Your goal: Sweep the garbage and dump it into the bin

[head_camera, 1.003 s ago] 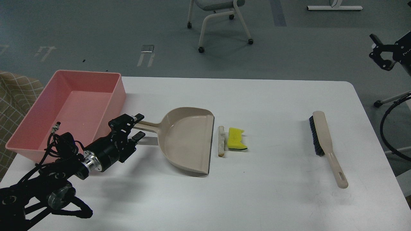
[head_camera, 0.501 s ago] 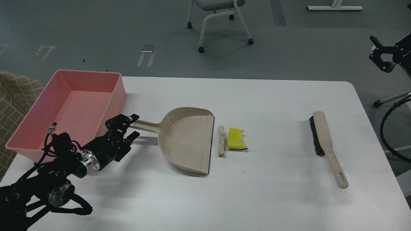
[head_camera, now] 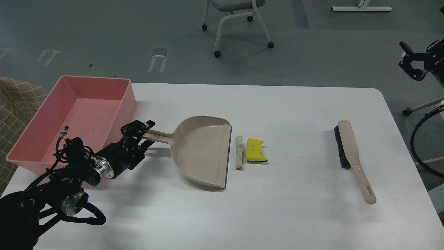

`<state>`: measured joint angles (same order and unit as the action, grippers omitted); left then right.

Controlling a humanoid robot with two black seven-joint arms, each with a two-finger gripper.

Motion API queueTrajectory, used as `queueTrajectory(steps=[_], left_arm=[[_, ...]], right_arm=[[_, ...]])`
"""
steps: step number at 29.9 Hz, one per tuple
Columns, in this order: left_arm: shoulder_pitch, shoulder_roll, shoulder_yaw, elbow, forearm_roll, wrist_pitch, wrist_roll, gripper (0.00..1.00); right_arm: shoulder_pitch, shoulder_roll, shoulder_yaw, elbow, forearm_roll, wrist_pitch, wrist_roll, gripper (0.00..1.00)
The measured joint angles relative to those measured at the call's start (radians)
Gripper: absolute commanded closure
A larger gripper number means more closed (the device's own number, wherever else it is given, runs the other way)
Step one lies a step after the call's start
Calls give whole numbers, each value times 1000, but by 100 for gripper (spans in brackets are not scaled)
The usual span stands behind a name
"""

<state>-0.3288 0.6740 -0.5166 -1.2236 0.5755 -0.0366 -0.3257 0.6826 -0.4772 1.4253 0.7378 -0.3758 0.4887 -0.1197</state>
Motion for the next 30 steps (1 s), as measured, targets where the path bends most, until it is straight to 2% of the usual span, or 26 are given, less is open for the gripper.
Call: queueTrajectory(steps=[4, 9, 15, 20, 30], left_arm=[[-4, -2, 3, 3, 0, -1, -1, 57], [-6, -2, 9, 5, 0, -1, -4, 74], [-8, -2, 16, 5, 0, -1, -10, 82], [-11, -2, 17, 6, 0, 0, -16, 100], [-59, 30, 17, -15, 2, 0, -33, 100]], right_arm=[[0, 0, 1, -1, 0, 0, 0, 0], [0, 0, 1, -1, 0, 0, 0, 0], [0, 0, 1, -2, 0, 0, 0, 0], [0, 0, 2, -2, 0, 0, 0, 0], [0, -42, 6, 11, -7, 0, 15, 0]])
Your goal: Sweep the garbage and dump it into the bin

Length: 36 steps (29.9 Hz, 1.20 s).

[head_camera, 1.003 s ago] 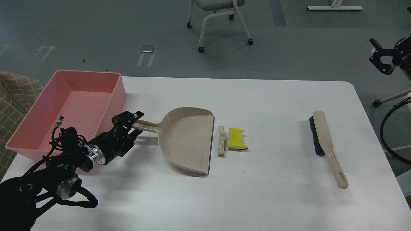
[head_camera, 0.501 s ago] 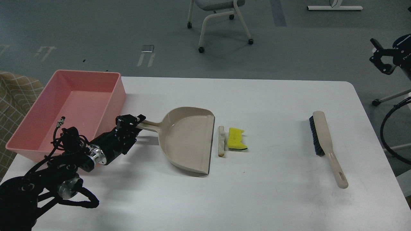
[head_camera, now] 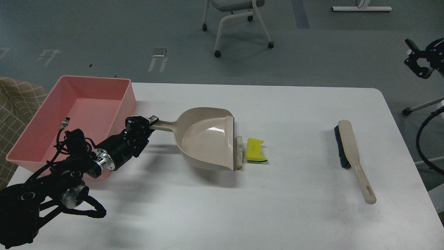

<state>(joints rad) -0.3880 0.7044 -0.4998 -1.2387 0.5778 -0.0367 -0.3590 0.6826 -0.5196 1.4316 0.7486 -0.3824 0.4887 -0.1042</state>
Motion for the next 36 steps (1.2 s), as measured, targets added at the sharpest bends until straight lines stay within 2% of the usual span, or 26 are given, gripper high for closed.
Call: queueTrajectory(steps=[11, 15, 19, 22, 27, 32, 36], left_arm=[[-19, 72, 0, -75, 7, 0, 4, 100], [-84, 91, 21, -49, 7, -7, 8, 100], [-190, 76, 108, -1, 7, -10, 9, 100], [-253, 26, 167, 48, 7, -9, 8, 100], [-296, -77, 189, 160, 5, -8, 4, 100], [-283, -131, 191, 177, 6, -4, 7, 100], [-277, -146, 192, 179, 7, 0, 8, 100]], right_arm=[[-3, -151, -16, 9, -16, 0, 4, 0], [-14, -202, -19, 17, -82, 0, 4, 0], [-31, -226, -20, 58, -231, 0, 7, 0], [-58, -250, -21, 117, -398, 0, 8, 0], [-109, -309, -63, 265, -655, 0, 39, 0], [-128, -474, -241, 433, -817, 0, 81, 0], [-121, -577, -361, 507, -845, 0, 115, 0]])
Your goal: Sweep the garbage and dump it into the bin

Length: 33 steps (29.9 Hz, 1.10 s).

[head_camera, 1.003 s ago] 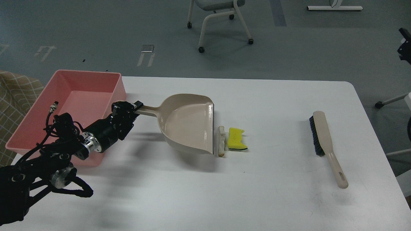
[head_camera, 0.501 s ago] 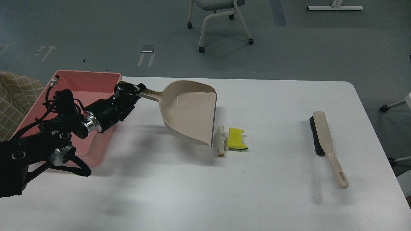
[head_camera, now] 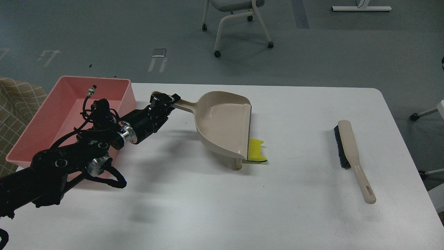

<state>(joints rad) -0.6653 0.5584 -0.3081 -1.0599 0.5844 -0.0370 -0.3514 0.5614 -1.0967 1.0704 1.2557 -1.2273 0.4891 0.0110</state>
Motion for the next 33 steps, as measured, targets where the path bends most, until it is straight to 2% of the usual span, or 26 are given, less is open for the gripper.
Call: queueTrajectory(steps=[3, 6, 18, 26, 33], left_arm=[[5, -8, 1, 0, 2, 0, -3, 100], [10, 0, 1, -3, 10, 0, -5, 100], [42, 104, 0, -52, 25, -1, -8, 100], [45, 169, -5, -110, 24, -1, -8, 100], [50, 179, -11, -134, 22, 5, -8, 100]], right_arm=[[14, -39, -49, 55, -4, 0, 30, 0], [19, -44, -61, 78, -4, 0, 40, 0], [-2, -4, -188, 80, -7, -1, 37, 9], [-28, 1, -190, 85, -3, 0, 36, 9], [-29, 11, -185, 89, -1, 0, 36, 8]])
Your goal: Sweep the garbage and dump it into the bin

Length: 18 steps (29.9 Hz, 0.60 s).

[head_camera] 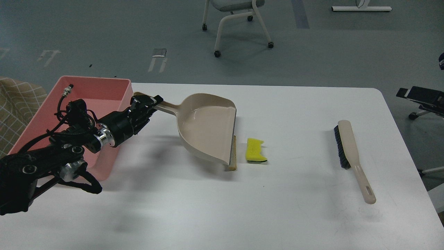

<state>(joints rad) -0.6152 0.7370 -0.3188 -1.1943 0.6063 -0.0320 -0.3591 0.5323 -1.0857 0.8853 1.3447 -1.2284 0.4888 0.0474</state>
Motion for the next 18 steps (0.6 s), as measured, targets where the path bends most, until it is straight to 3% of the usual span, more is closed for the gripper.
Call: queueTrajectory(steps=[11, 18], left_arm=[[15, 67, 0, -47, 1, 9, 0, 100], [58, 70, 0, -50, 3, 22, -3, 100]], right_arm=[[-88, -2, -4, 56, -6, 0, -3, 5], [-135, -3, -9, 70, -10, 0, -21, 9]])
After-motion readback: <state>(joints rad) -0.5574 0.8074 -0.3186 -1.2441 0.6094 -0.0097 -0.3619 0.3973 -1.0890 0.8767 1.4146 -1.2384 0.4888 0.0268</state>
